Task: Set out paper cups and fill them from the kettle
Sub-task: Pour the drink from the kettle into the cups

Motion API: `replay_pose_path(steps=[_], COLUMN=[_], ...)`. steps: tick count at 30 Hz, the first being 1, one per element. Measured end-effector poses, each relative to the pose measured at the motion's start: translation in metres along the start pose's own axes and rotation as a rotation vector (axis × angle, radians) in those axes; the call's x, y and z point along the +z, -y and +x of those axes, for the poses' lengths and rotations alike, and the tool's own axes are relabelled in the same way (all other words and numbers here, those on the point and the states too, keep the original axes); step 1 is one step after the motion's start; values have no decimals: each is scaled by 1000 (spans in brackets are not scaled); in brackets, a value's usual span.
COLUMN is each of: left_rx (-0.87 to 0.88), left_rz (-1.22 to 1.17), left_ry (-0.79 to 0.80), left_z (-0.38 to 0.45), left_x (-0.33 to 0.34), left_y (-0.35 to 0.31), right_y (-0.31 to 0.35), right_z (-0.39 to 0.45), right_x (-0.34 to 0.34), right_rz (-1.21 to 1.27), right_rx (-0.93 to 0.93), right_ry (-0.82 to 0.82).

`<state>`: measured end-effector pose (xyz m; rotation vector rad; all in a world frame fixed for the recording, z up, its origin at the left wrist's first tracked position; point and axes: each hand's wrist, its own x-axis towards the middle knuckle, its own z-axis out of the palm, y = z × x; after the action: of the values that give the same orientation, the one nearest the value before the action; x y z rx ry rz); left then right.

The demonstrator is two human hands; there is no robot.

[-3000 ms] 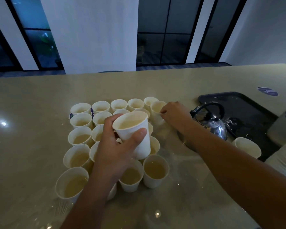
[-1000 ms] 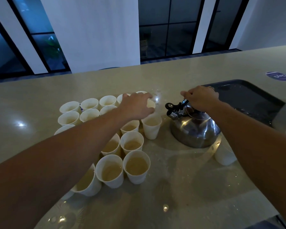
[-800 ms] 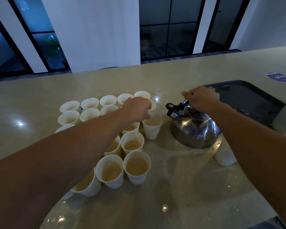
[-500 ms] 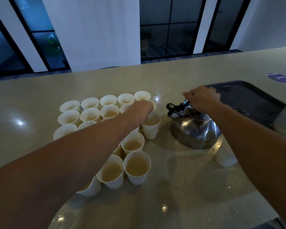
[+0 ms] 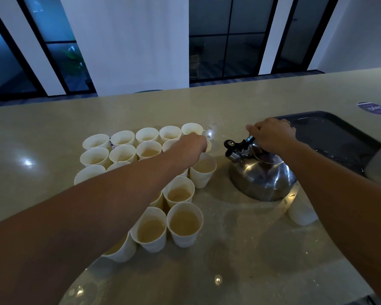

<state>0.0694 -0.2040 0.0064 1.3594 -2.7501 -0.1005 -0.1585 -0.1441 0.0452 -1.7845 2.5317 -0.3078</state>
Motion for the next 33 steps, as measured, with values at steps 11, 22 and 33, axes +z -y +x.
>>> replay_pose_path(steps=[11,22,33], left_rx=[-89,10,318], left_rz=[-28,-156,-5], left_ry=[-42,-119,-24], left_z=[-4,-8,23], left_x=[5,-39,-40], left_y=[3,-10,-66], right_y=[-2,-16,-39], right_z=[1,8,11], right_x=[2,-17,-31], right_rz=[-28,226,229], right_rx=[-13,-152,-213], right_ry=[11,263,336])
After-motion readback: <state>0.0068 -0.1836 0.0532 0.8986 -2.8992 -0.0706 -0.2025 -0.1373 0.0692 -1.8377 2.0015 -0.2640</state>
